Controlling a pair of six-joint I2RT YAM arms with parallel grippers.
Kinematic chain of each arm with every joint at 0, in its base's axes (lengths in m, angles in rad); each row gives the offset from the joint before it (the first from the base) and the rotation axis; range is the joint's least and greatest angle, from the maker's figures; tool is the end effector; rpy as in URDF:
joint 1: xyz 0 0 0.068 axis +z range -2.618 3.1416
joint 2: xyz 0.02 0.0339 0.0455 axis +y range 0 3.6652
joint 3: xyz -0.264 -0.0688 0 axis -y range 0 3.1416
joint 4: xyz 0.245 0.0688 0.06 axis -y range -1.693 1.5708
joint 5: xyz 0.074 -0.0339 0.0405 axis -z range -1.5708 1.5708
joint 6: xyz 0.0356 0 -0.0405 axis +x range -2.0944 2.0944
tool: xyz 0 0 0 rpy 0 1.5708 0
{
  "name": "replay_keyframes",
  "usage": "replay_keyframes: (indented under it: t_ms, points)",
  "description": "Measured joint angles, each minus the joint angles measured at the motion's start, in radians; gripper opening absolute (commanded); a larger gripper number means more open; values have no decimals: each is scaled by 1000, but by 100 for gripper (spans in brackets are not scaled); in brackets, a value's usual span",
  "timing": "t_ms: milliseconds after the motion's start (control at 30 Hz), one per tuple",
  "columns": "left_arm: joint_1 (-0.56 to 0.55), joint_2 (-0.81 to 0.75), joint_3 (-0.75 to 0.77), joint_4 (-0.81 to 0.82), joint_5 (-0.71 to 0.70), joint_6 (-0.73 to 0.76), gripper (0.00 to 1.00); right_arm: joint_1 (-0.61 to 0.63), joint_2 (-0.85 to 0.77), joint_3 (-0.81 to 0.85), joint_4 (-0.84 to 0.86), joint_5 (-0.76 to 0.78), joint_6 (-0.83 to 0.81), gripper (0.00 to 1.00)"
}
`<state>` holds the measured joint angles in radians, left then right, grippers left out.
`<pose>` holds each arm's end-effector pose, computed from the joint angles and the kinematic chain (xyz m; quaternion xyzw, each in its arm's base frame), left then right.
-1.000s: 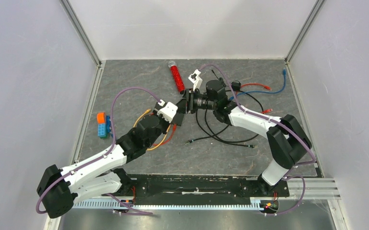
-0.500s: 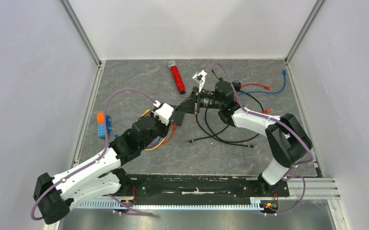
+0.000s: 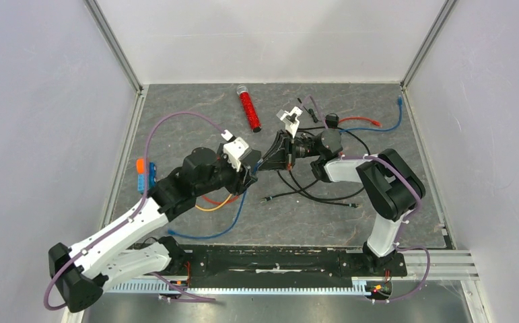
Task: Insert the plug into the switch port
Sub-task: Pick up the connector from the center of the board.
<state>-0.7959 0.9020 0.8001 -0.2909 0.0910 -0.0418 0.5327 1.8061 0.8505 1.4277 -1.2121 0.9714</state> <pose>0.1427 -0.1503 0.3135 0.3293 0.7630 -0.2603 0.4916 0.2837 0.2059 0.2441 -0.3808 0.5246 0.6961 0.3087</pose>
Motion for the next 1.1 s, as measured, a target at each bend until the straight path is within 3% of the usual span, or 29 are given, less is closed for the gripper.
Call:
replay_keyframes:
  t_ms: [200,467,933,1100]
  points:
    - [31,71,32,-18,122,-28,45,0,1,-16,33,-25,42,0]
    - [184,108,35,0,386,-131,39,-2,-32,-49,45,-30,21,0]
    - [204,144,28,76,568,-217,38,3,-33,-50,48,-40,19,0]
    - [206,158,21,106,598,-242,31,10,-34,-50,53,-47,17,0]
